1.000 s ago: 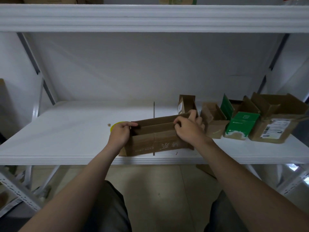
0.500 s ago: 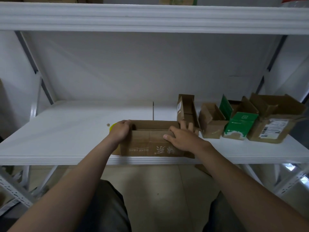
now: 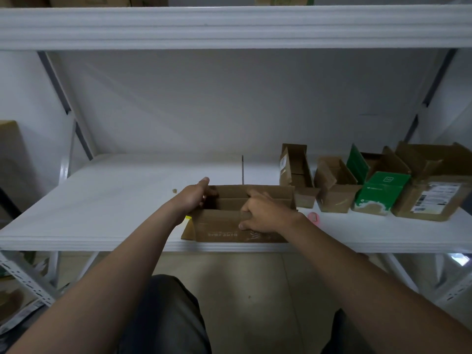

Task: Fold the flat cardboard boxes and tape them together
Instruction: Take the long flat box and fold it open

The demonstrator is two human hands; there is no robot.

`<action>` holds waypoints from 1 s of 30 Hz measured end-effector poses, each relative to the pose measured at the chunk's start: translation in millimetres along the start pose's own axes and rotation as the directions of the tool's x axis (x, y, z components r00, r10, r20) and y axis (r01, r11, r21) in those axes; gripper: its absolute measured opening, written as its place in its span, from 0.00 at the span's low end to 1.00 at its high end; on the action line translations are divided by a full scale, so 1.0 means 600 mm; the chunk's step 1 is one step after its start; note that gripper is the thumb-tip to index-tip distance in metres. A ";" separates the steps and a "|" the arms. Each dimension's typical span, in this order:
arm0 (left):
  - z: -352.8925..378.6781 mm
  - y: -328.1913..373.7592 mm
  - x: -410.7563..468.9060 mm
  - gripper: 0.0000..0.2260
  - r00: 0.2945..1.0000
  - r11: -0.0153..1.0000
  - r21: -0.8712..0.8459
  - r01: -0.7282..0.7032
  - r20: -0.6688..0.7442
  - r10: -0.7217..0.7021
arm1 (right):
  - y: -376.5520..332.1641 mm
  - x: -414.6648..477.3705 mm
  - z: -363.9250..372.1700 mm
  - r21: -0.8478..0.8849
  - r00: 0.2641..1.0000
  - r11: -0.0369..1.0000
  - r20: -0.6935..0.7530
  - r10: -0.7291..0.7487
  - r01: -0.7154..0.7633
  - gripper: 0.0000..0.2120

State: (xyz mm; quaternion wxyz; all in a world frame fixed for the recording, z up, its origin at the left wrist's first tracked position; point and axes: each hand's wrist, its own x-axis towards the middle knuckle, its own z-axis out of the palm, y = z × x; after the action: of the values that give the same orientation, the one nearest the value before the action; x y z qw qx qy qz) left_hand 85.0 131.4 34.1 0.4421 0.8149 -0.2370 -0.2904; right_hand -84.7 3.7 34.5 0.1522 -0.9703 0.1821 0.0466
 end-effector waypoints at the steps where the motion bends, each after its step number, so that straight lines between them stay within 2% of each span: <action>1: 0.002 -0.002 -0.001 0.26 1.000 1.000 0.026 -0.002 0.021 0.002 | 0.000 -0.004 0.003 0.007 1.000 1.000 0.000 -0.001 0.001 0.06; 5: 0.012 -0.013 0.007 0.20 0.999 0.999 0.039 -0.015 0.045 0.013 | 0.001 -0.008 0.008 0.011 0.999 1.000 -0.024 -0.024 0.024 0.07; 8: 0.017 -0.019 0.007 0.19 0.998 0.998 -0.057 -0.037 -0.048 0.034 | 0.011 -0.007 0.006 0.090 0.970 0.995 -0.241 -0.027 0.050 0.12; 11: 0.018 -0.032 -0.001 0.15 0.977 0.989 -0.108 -0.101 -0.199 0.078 | 0.037 -0.016 0.005 -0.002 0.900 0.995 -0.427 0.087 -0.098 0.19; 13: 0.019 -0.042 -0.001 0.13 0.976 0.980 -0.170 -0.107 -0.206 0.070 | 0.056 -0.029 0.012 -0.012 0.846 0.972 -0.495 0.197 -0.233 0.22; 14: 0.020 -0.048 0.003 0.11 0.976 0.978 -0.177 -0.111 -0.207 0.073 | 0.063 -0.036 0.017 0.021 0.829 0.965 -0.508 0.235 -0.261 0.22; 16: 0.024 -0.049 0.003 0.09 0.969 0.980 -0.150 -0.132 -0.228 0.096 | 0.070 -0.046 0.025 0.116 0.833 0.967 -0.490 0.256 -0.229 0.21; 19: 0.032 -0.048 0.003 0.15 0.965 0.991 -0.036 -0.131 -0.235 0.119 | 0.071 -0.053 0.028 0.175 0.880 0.978 -0.440 0.180 -0.112 0.17; 20: 0.033 -0.048 0.003 0.16 0.967 0.993 -0.035 -0.115 -0.235 0.103 | 0.071 -0.054 0.030 0.189 0.896 0.979 -0.416 0.155 -0.082 0.16; 22: 0.032 -0.048 0.006 0.12 0.965 0.991 -0.090 -0.094 -0.251 0.069 | 0.076 -0.053 0.034 0.236 0.921 0.970 -0.361 0.148 -0.064 0.12; 24: 0.030 -0.051 0.007 0.09 0.952 0.983 -0.150 -0.105 -0.302 0.055 | 0.083 -0.055 0.035 0.304 0.914 0.951 -0.365 0.176 -0.062 0.11; 25: 0.028 -0.051 0.004 0.11 0.936 0.977 -0.172 -0.125 -0.348 0.058 | 0.084 -0.055 0.033 0.353 0.896 0.934 -0.399 0.195 -0.047 0.11; 27: 0.023 -0.056 -0.001 0.15 0.885 0.966 -0.164 -0.201 -0.453 0.108 | 0.086 -0.053 0.029 0.460 0.837 0.888 -0.482 0.257 -0.007 0.21; 29: 0.025 -0.059 -0.006 0.15 0.873 0.950 -0.116 -0.291 -0.439 0.214 | 0.095 -0.046 0.030 0.481 0.803 0.875 -0.500 0.325 -0.055 0.32; 30: 0.029 -0.059 -0.007 0.11 0.891 0.951 -0.090 -0.297 -0.385 0.242 | 0.099 -0.042 0.032 0.428 0.806 0.895 -0.481 0.345 -0.128 0.33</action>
State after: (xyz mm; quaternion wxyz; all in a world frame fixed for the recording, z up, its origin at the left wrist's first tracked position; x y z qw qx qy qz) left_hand 75.1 141.7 -3.0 0.5731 0.7795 -0.2385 -0.0841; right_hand -130.6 -34.5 3.3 0.2694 -0.8644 0.3447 -0.2479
